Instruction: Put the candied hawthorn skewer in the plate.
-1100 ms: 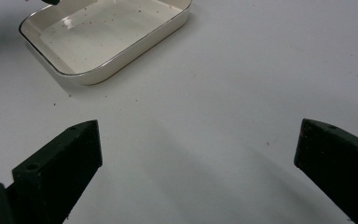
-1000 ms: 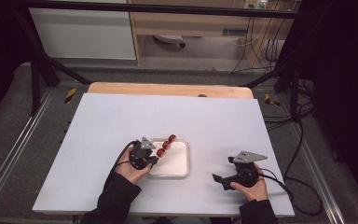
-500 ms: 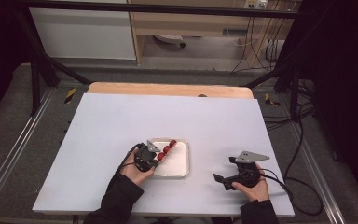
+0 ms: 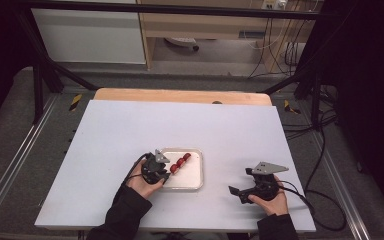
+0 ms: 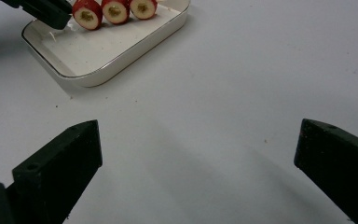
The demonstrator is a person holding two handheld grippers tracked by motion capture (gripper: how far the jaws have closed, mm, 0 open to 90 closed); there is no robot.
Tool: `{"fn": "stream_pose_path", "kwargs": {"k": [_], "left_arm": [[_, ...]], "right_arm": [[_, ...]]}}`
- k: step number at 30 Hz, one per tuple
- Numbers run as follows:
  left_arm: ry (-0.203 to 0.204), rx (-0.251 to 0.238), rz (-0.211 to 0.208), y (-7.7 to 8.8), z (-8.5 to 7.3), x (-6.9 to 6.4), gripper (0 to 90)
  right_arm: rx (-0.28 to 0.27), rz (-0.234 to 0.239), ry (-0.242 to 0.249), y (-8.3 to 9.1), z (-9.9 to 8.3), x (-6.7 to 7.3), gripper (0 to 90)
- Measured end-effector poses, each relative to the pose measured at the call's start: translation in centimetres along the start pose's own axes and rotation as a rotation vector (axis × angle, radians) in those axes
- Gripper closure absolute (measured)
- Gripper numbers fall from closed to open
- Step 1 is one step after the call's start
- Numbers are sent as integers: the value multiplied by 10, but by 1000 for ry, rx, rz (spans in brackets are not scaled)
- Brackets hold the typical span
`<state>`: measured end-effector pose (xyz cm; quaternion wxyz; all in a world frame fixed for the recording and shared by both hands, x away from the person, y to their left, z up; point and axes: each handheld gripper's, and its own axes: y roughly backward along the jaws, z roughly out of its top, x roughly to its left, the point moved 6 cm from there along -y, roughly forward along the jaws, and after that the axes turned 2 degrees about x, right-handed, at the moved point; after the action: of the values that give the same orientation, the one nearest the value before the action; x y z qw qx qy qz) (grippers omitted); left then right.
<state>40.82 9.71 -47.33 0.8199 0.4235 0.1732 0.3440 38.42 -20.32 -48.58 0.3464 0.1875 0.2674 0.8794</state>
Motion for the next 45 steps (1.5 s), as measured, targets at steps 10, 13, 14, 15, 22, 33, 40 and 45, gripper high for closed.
{"fn": "stream_pose_path", "kwargs": {"k": [10, 13, 14, 15, 22, 33, 40, 45], "left_arm": [[-18, -114, -95, 36, -14, 17, 323], [-13, -144, -91, 44, -25, 25, 235], [-4, -157, -90, 46, -29, 28, 206], [-1, -167, -92, 48, -33, 31, 180], [22, -208, -42, 55, -63, 48, 94], [49, -247, -26, 61, -102, 65, 84], [68, -231, -29, 59, -114, 73, 79], [77, -227, -38, 58, -118, 74, 80]], "right_arm": [[-1, -8, -12, 2, 1, -1, 10], [-1, -8, -14, 2, 1, -1, 10], [-2, -7, -14, 2, 1, -1, 10], [-1, -6, -15, 2, 1, -1, 10], [9, -4, -26, 1, 0, 0, 8], [32, -8, -20, -1, -3, 0, 6], [44, -7, -18, -3, -5, 1, 6], [53, -11, -9, -3, -6, 0, 6]]}}
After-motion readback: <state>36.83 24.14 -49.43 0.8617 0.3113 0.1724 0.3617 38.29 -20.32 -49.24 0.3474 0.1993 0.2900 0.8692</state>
